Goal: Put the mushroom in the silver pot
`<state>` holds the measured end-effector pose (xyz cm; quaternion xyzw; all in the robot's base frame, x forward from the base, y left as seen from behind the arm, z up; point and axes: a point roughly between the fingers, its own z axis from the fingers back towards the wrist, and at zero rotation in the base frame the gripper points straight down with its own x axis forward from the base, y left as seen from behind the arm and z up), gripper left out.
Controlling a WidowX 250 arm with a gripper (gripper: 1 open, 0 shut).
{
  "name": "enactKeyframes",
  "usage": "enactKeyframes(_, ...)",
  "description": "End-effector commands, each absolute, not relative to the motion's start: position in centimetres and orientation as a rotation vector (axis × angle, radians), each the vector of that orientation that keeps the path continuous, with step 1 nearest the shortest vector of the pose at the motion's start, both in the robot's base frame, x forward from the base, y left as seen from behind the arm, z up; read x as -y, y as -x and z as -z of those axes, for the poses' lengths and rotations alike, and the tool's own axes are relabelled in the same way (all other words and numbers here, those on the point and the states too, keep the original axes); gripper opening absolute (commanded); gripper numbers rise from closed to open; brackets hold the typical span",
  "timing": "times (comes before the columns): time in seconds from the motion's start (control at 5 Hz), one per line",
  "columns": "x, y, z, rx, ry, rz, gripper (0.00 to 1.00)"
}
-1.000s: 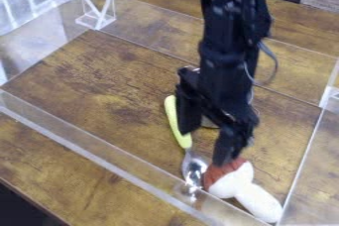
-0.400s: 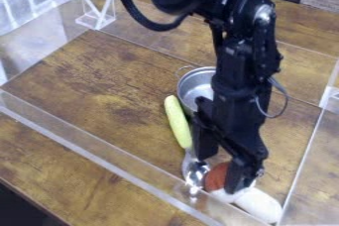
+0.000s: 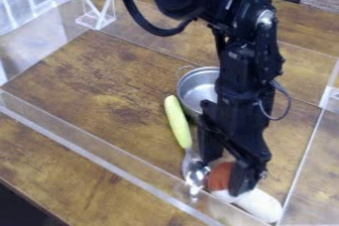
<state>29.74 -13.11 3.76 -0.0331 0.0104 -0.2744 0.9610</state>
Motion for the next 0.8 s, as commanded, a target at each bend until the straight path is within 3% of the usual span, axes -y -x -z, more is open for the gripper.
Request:
enactKeyframes(0.0, 12.27, -31.08, -4.6, 0.033, 0.083, 0.52, 1.0)
enactKeyframes(0.6, 11.82, -31.78, -4.86, 0.046, 0.108, 0.502, 1.0)
